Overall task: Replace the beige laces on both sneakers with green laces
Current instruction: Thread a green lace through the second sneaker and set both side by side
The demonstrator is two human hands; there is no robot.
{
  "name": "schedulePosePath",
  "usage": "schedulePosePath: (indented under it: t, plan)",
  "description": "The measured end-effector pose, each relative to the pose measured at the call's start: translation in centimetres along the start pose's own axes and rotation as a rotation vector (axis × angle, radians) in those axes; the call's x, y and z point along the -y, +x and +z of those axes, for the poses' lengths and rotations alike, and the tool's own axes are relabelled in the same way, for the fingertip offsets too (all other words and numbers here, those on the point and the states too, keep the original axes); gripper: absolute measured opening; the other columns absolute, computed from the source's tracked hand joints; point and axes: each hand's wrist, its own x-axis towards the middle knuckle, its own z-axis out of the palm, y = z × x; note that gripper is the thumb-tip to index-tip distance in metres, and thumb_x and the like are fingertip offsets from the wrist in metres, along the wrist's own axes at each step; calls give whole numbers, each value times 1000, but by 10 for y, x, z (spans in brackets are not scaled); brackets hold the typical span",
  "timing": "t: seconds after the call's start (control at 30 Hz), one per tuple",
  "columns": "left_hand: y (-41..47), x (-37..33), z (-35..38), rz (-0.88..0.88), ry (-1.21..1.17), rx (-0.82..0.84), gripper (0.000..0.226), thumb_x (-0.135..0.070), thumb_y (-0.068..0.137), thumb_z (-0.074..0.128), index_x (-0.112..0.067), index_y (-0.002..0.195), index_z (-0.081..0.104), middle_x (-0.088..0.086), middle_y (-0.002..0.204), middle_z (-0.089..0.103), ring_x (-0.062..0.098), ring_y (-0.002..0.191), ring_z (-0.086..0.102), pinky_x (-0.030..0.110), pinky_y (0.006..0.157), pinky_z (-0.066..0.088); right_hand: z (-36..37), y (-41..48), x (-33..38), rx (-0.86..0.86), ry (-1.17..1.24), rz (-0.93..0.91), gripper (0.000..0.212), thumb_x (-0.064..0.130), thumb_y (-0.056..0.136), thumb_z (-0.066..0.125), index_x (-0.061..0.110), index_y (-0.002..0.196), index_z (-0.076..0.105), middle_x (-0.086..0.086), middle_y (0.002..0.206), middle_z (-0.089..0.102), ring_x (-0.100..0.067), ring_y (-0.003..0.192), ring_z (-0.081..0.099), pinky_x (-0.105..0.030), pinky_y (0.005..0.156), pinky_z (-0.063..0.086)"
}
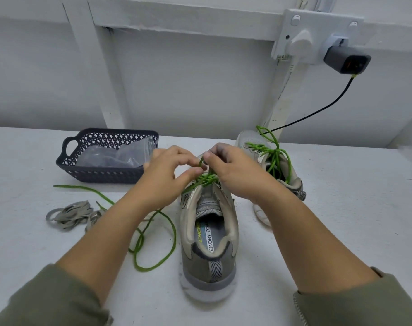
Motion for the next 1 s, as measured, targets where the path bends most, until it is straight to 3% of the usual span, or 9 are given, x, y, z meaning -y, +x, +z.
schedulePosePath:
  t: [0.17, 0.27, 0.37, 0.53, 0.63, 0.7, 0.77, 0.87, 1.0]
  plan:
    - [8, 6, 13, -382, 221, -223, 11, -43, 90, 58, -35, 88, 65, -7, 113, 59, 26, 120, 36, 37, 81, 22, -12, -11, 1, 48, 186, 20, 36, 39, 100, 42, 15, 75, 51, -7, 73, 44, -15, 63, 38, -27, 63, 32]
    - [10, 4, 12, -52, 265, -248, 33, -34, 87, 65, -32, 120, 61, -4, 115, 56, 27, 112, 40, 38, 91, 28, -12, -12, -3, 44, 103, 15, 40, 43, 99, 43, 13, 74, 54, -8, 74, 49, -14, 60, 40, -24, 57, 34]
    - [10, -10, 7, 240, 257, -259, 18, -37, 88, 62, -34, 104, 72, -14, 110, 59, 16, 103, 32, 35, 86, 23, -11, -11, -5, 15, 48, -17, 39, 46, 97, 47, 15, 73, 50, -1, 64, 46, -11, 56, 40, -27, 57, 35]
    - [3, 2, -4, -261, 564, -364, 19, -35, 91, 61, -30, 103, 74, -3, 129, 50, 27, 115, 27, 38, 84, 19, -23, -15, -11, 12, 38, -37, 44, 52, 95, 46, 21, 65, 38, 12, 53, 30, -5, 46, 27, -28, 55, 28]
    - [-1, -5, -2, -11, 555, -269, 36, -38, 88, 63, -36, 124, 62, 2, 141, 42, 30, 118, 25, 43, 92, 21, -20, -14, -11, 49, 5, -58, 43, 51, 96, 44, 21, 66, 38, 11, 56, 30, -7, 50, 28, -29, 57, 27]
    - [-2, -8, 0, 194, 550, -224, 18, -42, 88, 61, -40, 102, 71, -1, 136, 49, 28, 115, 28, 42, 88, 20, -16, -14, -8, 67, -2, -69, 42, 49, 97, 44, 18, 69, 41, 7, 60, 31, -10, 56, 33, -30, 59, 28]
    - [-1, 0, -5, 81, 607, -277, 15, -39, 88, 62, -33, 84, 76, -2, 133, 53, 28, 116, 28, 42, 88, 19, -16, -13, -8, 74, -7, -70, 42, 51, 96, 43, 18, 71, 42, 1, 65, 33, -14, 64, 38, -32, 63, 31]
    - [-3, 11, -17, -314, 683, -352, 20, -31, 92, 58, -25, 105, 73, 4, 146, 39, 29, 125, 21, 44, 95, 18, -18, -12, -13, 65, -18, -55, 42, 53, 96, 41, 20, 70, 39, 1, 66, 33, -13, 64, 39, -32, 64, 31]
    - [-5, -9, -8, 96, 559, -165, 35, -48, 92, 53, -44, 127, 56, -1, 151, 31, 31, 126, 23, 46, 99, 18, -13, -13, -7, 106, 7, -65, 43, 47, 99, 41, 13, 73, 47, 3, 64, 33, -9, 58, 33, -28, 59, 28]
